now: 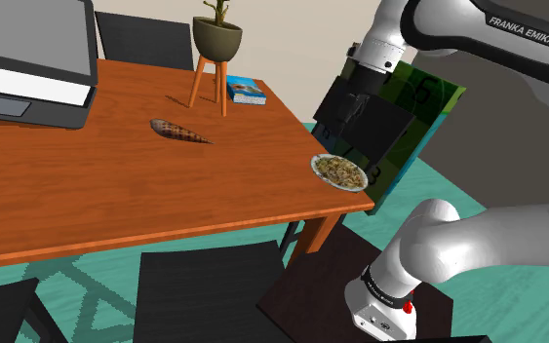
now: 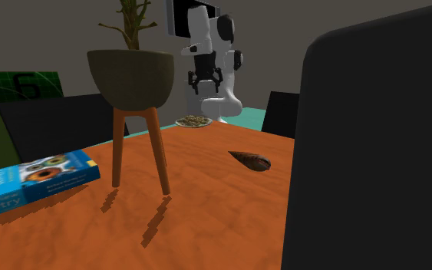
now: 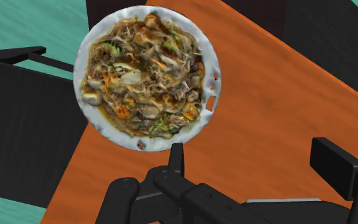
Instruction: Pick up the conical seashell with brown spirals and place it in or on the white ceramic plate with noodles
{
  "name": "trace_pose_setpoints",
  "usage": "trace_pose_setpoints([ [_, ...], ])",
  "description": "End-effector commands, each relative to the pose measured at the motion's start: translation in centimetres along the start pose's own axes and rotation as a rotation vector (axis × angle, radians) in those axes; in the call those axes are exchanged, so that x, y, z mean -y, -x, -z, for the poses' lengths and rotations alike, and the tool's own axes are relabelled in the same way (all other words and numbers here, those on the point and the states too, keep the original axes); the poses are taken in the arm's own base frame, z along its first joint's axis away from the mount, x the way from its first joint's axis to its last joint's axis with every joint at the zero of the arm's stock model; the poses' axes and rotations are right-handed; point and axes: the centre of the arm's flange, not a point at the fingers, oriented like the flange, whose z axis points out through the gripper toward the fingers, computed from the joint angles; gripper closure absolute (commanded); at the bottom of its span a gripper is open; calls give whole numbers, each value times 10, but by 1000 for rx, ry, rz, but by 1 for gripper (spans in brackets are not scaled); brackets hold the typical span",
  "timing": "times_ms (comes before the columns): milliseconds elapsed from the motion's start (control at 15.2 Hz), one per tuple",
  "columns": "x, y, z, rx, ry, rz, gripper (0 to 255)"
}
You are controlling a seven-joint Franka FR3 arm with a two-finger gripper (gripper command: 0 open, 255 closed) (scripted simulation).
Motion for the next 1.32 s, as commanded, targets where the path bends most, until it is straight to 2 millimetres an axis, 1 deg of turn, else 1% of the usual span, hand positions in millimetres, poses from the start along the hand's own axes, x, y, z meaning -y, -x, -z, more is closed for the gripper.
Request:
trace_pose_setpoints([
  [0, 0, 0, 0, 0, 0, 0, 0],
  [594, 34, -100, -39, -52, 38, 169, 0],
  [924, 60, -153, -58, -81, 60, 263, 0],
  [1254, 90, -205, -77, -110, 81, 357, 0],
])
